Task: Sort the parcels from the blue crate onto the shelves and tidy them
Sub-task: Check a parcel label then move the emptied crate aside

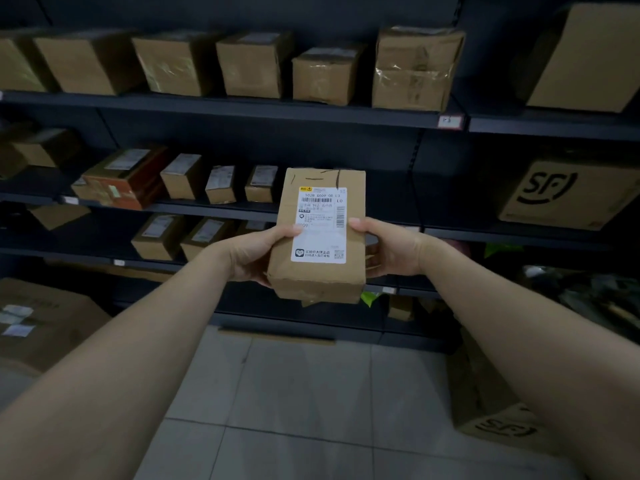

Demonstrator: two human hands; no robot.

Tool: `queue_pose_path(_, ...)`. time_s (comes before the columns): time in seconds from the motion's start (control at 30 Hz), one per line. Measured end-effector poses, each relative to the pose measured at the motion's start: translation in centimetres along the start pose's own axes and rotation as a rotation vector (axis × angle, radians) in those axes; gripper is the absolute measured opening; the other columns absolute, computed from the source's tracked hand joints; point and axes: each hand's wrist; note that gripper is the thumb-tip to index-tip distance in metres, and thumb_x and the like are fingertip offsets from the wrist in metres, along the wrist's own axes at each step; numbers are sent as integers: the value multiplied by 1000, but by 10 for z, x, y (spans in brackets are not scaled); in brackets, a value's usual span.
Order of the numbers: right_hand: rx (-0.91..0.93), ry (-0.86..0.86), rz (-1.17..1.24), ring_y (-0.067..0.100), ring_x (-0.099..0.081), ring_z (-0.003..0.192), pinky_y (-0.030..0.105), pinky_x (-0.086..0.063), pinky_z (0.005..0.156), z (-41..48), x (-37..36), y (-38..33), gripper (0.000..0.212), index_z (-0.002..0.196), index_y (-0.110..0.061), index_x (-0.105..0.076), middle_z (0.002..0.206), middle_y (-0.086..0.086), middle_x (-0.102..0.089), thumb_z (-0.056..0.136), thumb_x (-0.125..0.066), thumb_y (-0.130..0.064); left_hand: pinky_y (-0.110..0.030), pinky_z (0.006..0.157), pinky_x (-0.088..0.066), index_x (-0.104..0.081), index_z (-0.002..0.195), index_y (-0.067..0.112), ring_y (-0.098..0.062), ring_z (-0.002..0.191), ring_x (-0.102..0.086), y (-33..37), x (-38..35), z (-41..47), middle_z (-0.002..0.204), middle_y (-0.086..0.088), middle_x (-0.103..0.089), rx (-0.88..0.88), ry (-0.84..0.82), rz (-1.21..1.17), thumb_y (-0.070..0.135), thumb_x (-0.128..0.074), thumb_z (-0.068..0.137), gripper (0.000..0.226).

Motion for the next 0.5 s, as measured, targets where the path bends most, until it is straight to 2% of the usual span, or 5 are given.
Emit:
queue_pose_path(0.13,-13,33,16,30,-61,113,47,-48,97,16,31,-1,84,135,-19,-51,124,13,-64,65,-77,-57,-54,92,-48,-56,122,27,-31,110,-59,13,-10,36,119,-11,-65,16,-28,-4,60,-70,66,67)
queue_pose_path(0.27,-40,132,54,29,-64,108,46,-48,96,36,62,-5,65,130,-19,-54,116,11,-68,79,-65,-57,-53,91,-49,-57,120,26,-33,109,-60,35,-17,75,118,-13,-65,49,-51,49,67,-66,66,68)
queue_pose_path(0.4,-72,199,72,28,-63,105,42,-51,87,52,90,-10,53,121,-20,-60,112,11,-68,85,-58,-58,-53,93,-47,-55,120,27,-33,109,-59,57,-25,118,118,-12,-64,78,-129,96,68,-58,75,61)
queue_pose_path(0.5,-68,265,111,30,-61,109,43,-52,88,65,117,-12,50,121,-22,-60,121,12,-65,86,-56,-58,-52,96,-46,-55,122,26,-34,108,-60,75,-34,153,118,-12,-64,79,-182,157,76,-60,67,75)
Point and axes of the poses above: each hand's wrist, its own z-axis towards the middle knuckle, its own x-axis out of the back of the hand, y = z × x
